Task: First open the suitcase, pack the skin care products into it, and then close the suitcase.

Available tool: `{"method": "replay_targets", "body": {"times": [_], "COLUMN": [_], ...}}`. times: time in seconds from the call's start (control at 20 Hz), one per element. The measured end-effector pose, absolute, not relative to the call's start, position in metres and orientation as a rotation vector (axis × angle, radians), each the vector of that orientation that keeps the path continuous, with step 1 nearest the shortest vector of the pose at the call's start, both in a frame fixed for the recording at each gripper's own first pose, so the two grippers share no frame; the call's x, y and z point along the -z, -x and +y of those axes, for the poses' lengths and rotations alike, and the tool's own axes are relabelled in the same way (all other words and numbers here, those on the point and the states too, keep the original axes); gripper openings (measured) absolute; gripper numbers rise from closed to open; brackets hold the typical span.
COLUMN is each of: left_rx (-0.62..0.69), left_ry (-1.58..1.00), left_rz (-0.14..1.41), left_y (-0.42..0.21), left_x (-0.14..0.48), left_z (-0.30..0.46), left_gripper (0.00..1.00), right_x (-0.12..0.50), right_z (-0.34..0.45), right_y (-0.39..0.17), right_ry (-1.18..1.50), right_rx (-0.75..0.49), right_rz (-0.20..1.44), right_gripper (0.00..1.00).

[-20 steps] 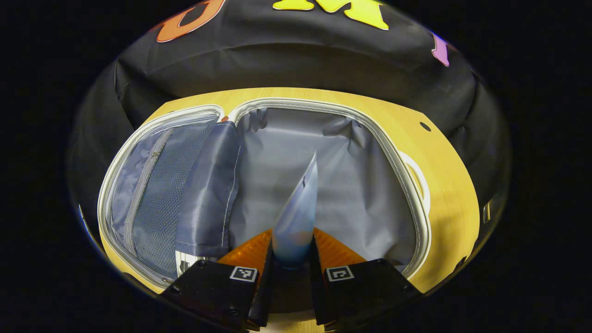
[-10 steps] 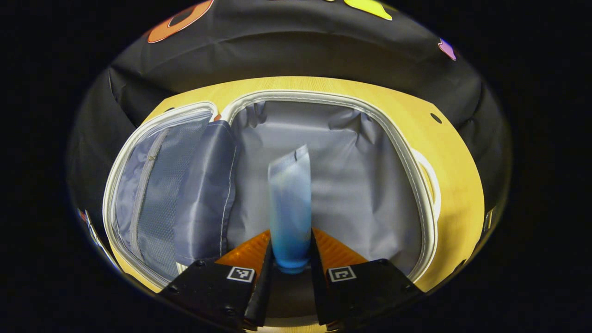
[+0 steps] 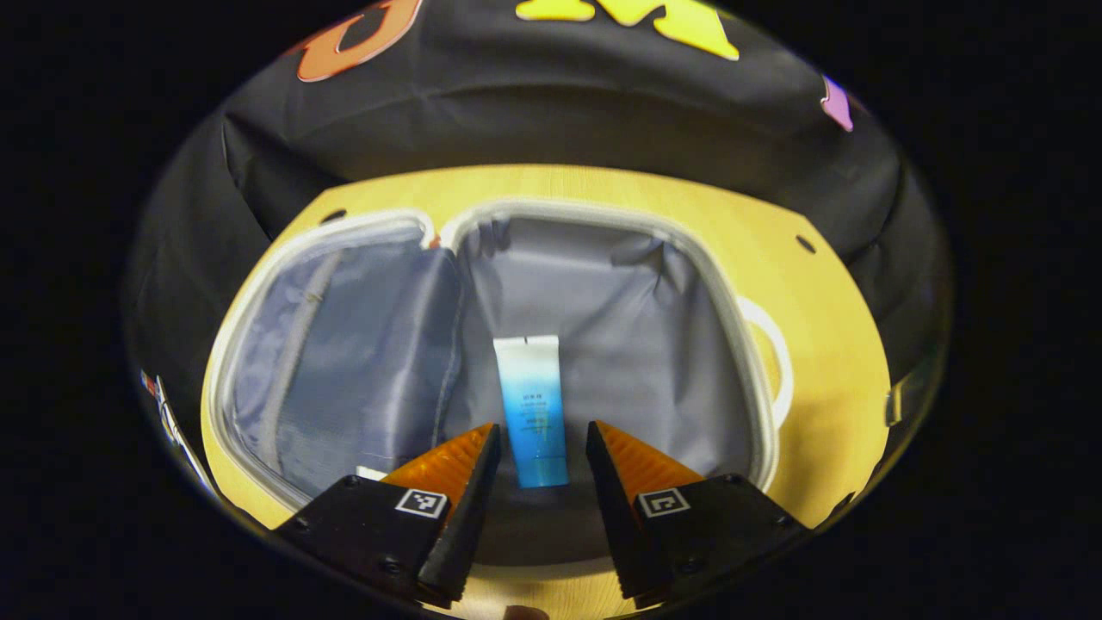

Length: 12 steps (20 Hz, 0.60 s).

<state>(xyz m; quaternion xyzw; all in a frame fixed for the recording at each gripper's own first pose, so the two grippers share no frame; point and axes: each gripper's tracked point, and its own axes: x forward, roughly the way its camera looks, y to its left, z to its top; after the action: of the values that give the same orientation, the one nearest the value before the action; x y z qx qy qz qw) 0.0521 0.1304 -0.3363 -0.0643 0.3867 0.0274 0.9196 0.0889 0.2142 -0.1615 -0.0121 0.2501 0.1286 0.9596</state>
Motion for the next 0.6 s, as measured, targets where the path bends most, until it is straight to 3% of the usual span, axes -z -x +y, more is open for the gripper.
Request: {"method": "replay_targets", "body": {"times": [0.1, 0.15, 0.6], "left_rx": [-0.079, -0.094, -0.132], "left_ry": [0.121, 0.121, 0.037], "left_rz": [0.710, 0.662, 0.158], "left_y": [-0.037, -0.030, 0.052], "left_x": [0.305, 0.289, 0.134], "left_z": [0.143, 0.153, 0.219], "left_gripper": [0.91, 0.94, 0.97], "right_x": [0.161, 0.163, 0.243], "right_z": [0.236, 0.247, 0.361], "right_y": [-0.099, -0.102, -0.116], "right_ry": [0.002, -0.005, 0.044], "right_rx": [-0.287, -0.299, -0.415], "right_rz": [0.511, 0.515, 0.664], "right_gripper": [0.34, 0.33, 0.33]}}
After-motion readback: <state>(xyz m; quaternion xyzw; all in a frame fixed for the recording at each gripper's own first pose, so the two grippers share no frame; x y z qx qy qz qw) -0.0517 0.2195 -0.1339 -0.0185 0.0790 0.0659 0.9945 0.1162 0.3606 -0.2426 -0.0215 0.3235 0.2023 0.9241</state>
